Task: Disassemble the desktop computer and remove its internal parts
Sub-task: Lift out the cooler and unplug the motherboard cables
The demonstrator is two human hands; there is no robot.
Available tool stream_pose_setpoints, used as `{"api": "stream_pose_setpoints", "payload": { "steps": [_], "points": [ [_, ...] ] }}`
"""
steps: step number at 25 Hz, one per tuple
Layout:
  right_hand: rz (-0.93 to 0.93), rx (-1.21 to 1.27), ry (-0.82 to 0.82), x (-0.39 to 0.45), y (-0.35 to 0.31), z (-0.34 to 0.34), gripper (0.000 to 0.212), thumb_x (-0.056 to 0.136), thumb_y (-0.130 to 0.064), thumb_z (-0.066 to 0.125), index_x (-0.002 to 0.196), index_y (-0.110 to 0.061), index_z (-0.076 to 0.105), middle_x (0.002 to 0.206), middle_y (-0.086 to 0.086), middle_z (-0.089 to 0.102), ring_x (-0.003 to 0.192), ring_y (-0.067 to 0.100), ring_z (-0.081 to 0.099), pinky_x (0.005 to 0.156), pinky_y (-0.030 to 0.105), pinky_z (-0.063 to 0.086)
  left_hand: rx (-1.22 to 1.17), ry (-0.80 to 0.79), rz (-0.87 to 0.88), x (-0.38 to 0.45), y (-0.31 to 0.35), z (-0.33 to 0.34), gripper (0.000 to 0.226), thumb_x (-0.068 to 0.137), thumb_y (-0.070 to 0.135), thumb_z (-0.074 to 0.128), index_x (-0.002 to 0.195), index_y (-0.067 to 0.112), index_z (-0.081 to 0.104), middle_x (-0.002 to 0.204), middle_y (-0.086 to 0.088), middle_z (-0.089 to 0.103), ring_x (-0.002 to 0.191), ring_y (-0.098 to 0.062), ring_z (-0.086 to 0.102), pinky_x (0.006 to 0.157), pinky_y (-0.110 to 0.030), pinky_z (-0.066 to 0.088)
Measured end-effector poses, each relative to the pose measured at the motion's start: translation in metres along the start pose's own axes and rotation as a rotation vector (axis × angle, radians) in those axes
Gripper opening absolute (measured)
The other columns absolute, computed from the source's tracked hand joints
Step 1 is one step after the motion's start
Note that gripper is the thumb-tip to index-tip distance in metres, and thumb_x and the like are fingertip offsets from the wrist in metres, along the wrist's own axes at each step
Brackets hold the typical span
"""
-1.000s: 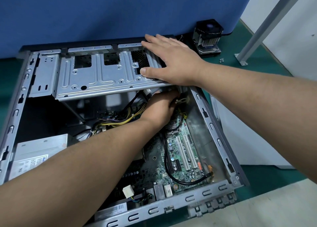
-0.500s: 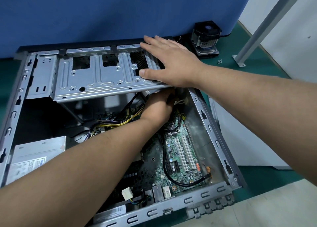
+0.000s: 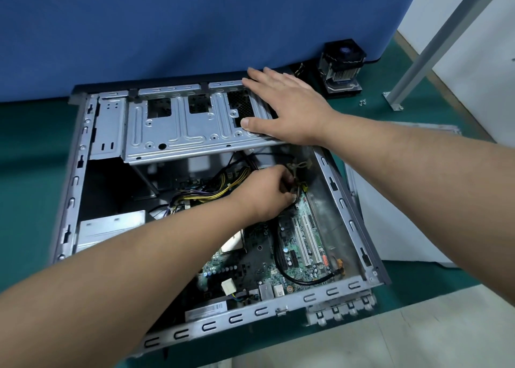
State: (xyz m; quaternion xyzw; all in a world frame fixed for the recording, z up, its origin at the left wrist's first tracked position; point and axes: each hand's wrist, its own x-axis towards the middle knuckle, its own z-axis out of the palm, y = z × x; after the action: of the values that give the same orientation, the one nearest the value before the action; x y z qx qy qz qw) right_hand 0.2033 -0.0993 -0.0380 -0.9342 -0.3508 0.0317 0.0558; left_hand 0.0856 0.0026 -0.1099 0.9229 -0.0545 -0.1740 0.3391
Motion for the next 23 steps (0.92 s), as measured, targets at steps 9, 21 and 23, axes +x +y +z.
{"api": "stream_pose_setpoints", "payload": {
  "steps": [9, 21, 23],
  "points": [
    [-0.004, -0.012, -0.01, -0.001, 0.0, -0.003, 0.088, 0.093, -0.077, 0.037, 0.163, -0.027, 0.018, 0.171, -0.007, 0.008, 0.157, 0.015, 0.005, 0.128, 0.039, 0.004, 0.52, 0.102, 0.247, -0.096, -0.014, -0.069, 0.031, 0.098, 0.033, 0.057, 0.127, 0.027, 0.067, 0.12, 0.005, 0.07, 0.117, -0.024, 0.061, 0.093, -0.044, 0.053],
    [0.037, 0.035, 0.034, -0.007, -0.008, -0.011, 0.077, 0.096, -0.066, 0.05, 0.158, -0.023, 0.035, 0.167, -0.003, 0.026, 0.155, 0.02, 0.02, 0.126, 0.045, 0.018, 0.609, 0.418, -0.089, -0.153, -0.088, -0.116, 0.054, 0.102, 0.062, 0.029, 0.151, 0.042, 0.038, 0.159, 0.014, 0.041, 0.152, -0.013, 0.027, 0.12, -0.04, 0.02],
    [-0.043, 0.007, 0.224, -0.025, -0.024, -0.016, 0.05, 0.096, -0.042, 0.059, 0.139, -0.016, 0.058, 0.146, 0.005, 0.053, 0.136, 0.03, 0.045, 0.112, 0.05, 0.038, 0.608, 0.426, -0.092, -0.153, -0.089, -0.115, 0.054, 0.101, 0.06, 0.029, 0.151, 0.042, 0.038, 0.16, 0.014, 0.039, 0.153, -0.013, 0.025, 0.12, -0.04, 0.019]
  ]
}}
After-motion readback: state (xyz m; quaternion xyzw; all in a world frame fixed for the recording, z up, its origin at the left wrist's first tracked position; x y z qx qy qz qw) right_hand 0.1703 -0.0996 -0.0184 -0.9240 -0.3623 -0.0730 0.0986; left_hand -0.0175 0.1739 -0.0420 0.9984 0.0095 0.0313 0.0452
